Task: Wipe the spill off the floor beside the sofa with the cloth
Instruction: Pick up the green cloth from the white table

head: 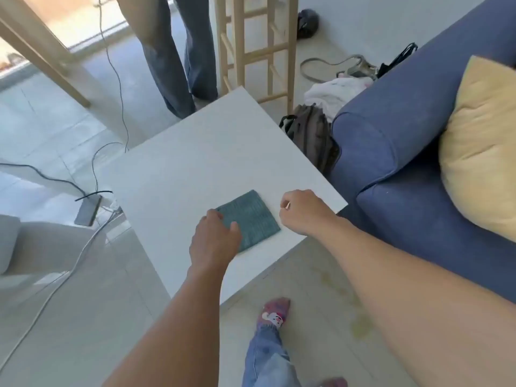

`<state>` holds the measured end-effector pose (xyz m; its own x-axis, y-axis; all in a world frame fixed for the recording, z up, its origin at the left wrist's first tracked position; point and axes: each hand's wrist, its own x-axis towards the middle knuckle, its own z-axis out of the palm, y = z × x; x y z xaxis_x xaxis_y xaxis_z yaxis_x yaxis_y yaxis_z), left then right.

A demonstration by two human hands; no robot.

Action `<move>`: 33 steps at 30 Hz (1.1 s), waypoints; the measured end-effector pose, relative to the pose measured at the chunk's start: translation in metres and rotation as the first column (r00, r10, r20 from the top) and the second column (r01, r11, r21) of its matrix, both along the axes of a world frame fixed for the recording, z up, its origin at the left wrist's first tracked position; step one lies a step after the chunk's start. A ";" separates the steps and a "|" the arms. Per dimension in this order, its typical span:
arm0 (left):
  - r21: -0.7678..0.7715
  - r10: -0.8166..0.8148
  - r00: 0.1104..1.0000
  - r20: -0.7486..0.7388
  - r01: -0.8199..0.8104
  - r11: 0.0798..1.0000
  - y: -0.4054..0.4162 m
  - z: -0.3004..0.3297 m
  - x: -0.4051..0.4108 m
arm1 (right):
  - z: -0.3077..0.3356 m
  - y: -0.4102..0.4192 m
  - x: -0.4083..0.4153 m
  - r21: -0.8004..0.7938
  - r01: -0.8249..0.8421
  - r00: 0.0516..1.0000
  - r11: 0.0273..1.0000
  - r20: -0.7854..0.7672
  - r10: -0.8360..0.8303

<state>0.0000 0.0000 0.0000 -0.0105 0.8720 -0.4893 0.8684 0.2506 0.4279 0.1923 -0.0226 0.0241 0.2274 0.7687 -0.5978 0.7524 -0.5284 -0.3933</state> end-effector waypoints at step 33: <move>0.166 -0.237 0.951 0.200 0.206 0.964 -0.071 -0.173 0.164 | -0.205 -0.135 0.082 0.175 0.682 0.730 0.710 -0.113 -0.674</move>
<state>0.1635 -0.0715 -0.1729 0.2832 0.9007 -0.3295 0.7777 -0.0147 0.6285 0.2747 -0.1579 -0.1814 0.7129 0.5154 -0.4756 0.2041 -0.8013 -0.5623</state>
